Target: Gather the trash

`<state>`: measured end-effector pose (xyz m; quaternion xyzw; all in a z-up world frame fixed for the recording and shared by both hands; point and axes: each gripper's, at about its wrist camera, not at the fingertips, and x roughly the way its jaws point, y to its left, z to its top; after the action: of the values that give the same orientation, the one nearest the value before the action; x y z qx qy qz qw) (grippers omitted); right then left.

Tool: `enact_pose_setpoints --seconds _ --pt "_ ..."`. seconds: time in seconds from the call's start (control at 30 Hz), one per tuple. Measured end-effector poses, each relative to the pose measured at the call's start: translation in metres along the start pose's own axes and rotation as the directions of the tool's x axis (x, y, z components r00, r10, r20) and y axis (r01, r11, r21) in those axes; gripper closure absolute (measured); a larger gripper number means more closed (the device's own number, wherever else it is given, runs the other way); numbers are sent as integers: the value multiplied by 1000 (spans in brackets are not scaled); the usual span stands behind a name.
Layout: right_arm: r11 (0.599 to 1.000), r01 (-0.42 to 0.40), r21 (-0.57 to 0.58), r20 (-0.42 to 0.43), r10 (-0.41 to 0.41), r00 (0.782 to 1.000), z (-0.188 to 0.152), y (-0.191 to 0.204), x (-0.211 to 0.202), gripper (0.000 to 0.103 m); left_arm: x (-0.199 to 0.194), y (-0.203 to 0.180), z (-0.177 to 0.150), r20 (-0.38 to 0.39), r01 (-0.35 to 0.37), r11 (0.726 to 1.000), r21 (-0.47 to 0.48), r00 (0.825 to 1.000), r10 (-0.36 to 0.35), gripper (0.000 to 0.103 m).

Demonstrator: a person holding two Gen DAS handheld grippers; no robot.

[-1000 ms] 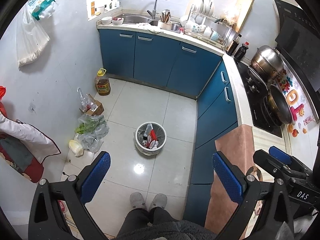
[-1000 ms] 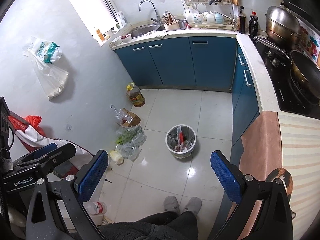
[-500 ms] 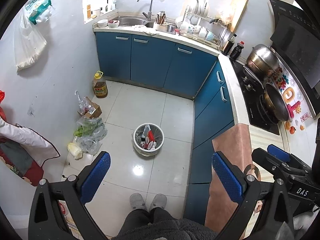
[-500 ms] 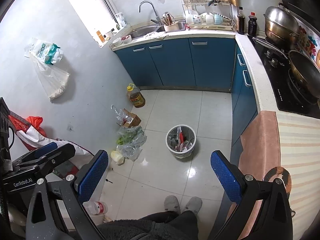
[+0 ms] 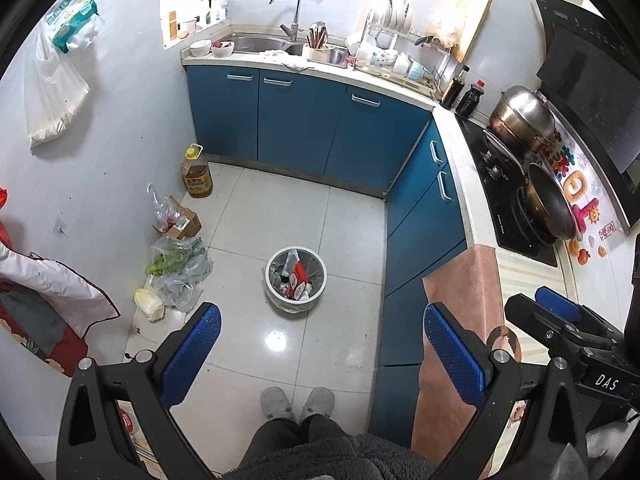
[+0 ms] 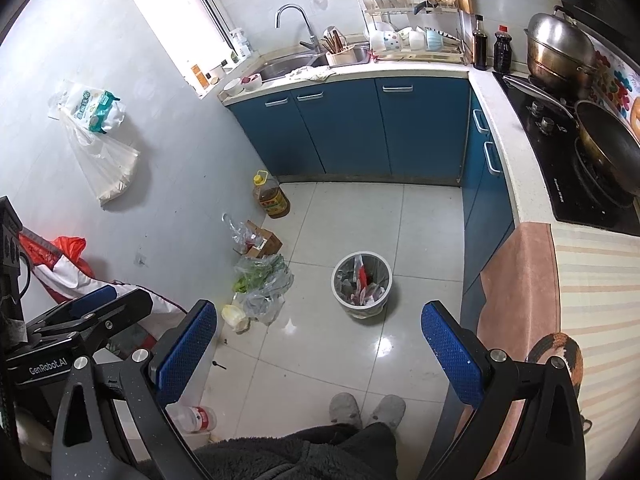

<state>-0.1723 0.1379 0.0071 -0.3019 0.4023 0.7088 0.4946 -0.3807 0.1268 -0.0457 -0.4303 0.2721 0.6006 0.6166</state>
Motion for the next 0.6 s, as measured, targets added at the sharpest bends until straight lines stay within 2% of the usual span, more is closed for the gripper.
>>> enact_pose_setpoints --seconds 0.6 --pt "1000 21 23 -1 -21 1000 -6 -6 -2 0 2 1 5 -14 30 999 30 999 -30 0"
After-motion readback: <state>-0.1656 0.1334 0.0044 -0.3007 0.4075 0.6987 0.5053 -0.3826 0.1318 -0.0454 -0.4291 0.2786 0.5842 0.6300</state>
